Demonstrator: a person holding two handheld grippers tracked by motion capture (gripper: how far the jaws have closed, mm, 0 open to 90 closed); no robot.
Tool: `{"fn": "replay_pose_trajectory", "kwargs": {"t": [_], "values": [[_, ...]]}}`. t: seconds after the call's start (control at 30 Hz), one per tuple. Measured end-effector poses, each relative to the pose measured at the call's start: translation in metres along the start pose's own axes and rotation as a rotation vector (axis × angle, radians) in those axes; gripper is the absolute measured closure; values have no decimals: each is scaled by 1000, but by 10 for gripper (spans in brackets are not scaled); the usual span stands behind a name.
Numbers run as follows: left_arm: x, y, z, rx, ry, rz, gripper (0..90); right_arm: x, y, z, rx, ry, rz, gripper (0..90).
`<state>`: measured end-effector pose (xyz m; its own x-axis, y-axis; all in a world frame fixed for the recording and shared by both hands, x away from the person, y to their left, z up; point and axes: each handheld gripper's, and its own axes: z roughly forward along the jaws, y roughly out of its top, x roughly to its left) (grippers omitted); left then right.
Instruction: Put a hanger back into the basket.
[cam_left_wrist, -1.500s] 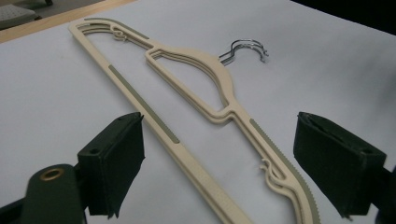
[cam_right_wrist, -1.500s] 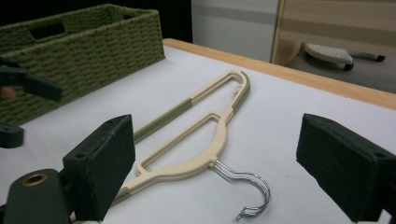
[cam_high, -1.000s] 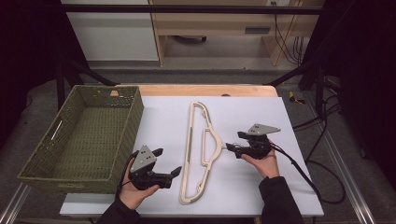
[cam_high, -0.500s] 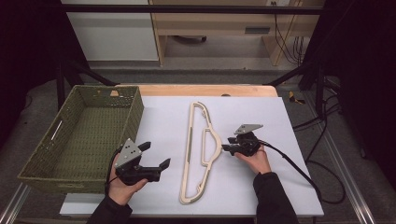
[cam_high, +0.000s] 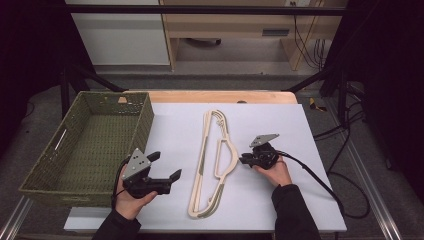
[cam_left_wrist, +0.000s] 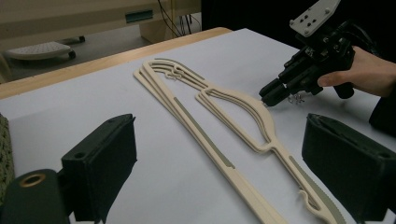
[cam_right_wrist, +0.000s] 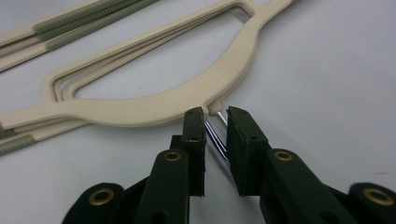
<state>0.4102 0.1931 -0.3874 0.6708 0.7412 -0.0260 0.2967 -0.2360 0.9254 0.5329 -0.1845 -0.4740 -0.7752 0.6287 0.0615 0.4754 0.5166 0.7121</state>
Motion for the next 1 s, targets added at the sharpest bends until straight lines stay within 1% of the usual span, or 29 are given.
{"fn": "replay_pose_trajectory", "kwargs": {"t": [0.03,0.23,0.27,0.3,0.33,0.4,0.47,0.5,0.53,0.67,0.7,0.77,0.8,0.93,1.0], "values": [[0,0,0,0,0,0,102,1,0,-1,2,17,-4,806],[0,0,0,0,1,0,103,2,-1,-4,9,41,-23,831],[0,0,0,1,2,0,103,3,-2,-4,6,60,-31,843],[0,0,0,1,1,0,103,3,-2,-4,6,60,-31,843],[0,0,0,3,1,1,103,3,-3,-5,6,72,-24,848],[0,-1,1,5,2,2,103,4,-4,-6,5,82,-43,855],[0,-1,1,7,1,5,103,5,-5,-7,-1,85,-45,861],[0,-1,1,7,1,5,103,6,-5,-7,1,86,-55,864],[-1,-1,1,7,0,5,103,7,-6,-8,1,100,-68,871],[-1,-1,2,9,0,5,103,8,-6,-8,-5,95,-75,877],[-1,-1,2,9,-1,6,103,8,-6,-9,-3,101,-79,880],[-1,-1,2,8,-1,6,103,9,-6,-11,3,98,-79,885],[-1,-1,2,9,-1,6,104,10,-5,-14,3,106,-80,890],[-2,-2,2,13,-1,9,104,12,-5,-17,2,105,-71,891],[-2,-2,3,14,-2,8,103,16,-6,-18,22,112,-64,891]]}}
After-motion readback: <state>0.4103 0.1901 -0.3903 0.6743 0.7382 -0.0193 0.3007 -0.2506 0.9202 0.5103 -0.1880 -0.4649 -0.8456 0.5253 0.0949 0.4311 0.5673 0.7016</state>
